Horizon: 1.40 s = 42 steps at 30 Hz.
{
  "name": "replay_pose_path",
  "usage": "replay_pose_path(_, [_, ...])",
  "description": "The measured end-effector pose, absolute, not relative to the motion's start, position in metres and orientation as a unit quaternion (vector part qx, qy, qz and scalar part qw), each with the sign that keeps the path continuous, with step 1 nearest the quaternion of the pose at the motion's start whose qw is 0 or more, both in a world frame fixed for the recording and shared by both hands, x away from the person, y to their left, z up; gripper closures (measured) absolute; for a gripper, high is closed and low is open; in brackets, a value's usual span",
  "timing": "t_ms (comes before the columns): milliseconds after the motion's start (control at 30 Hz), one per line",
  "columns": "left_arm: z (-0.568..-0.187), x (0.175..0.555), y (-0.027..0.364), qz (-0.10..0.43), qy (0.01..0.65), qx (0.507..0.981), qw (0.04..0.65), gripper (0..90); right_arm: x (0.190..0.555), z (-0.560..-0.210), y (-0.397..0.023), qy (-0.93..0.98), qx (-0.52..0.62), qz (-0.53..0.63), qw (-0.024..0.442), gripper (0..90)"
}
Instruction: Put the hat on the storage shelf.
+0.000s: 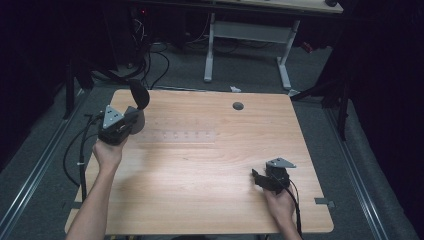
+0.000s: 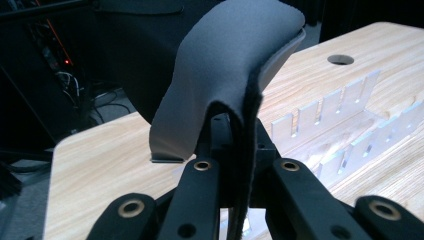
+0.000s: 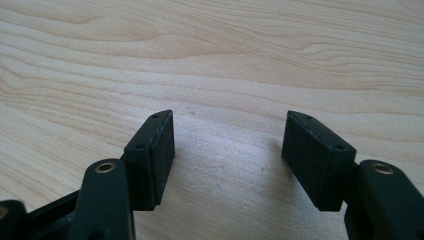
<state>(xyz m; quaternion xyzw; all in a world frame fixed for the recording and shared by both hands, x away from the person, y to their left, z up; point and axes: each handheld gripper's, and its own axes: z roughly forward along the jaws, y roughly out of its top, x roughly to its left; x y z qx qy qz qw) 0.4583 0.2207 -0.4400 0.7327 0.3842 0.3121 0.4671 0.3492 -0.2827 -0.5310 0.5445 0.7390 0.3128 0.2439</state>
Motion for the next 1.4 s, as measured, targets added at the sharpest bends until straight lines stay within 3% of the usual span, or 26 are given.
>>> replay_pose_path(867, [-0.469,0.461,0.212,0.323,0.393,0.718,0.474,86.1,0.349,-0.531,-0.283,0.739,0.545,0.313,0.244,38.0])
replay_pose_path(1400, [-0.485,0.461,0.221,0.271,0.419,0.721,0.481,81.0,0.349,-0.531,-0.282,0.739,0.545,0.313,0.244,37.9])
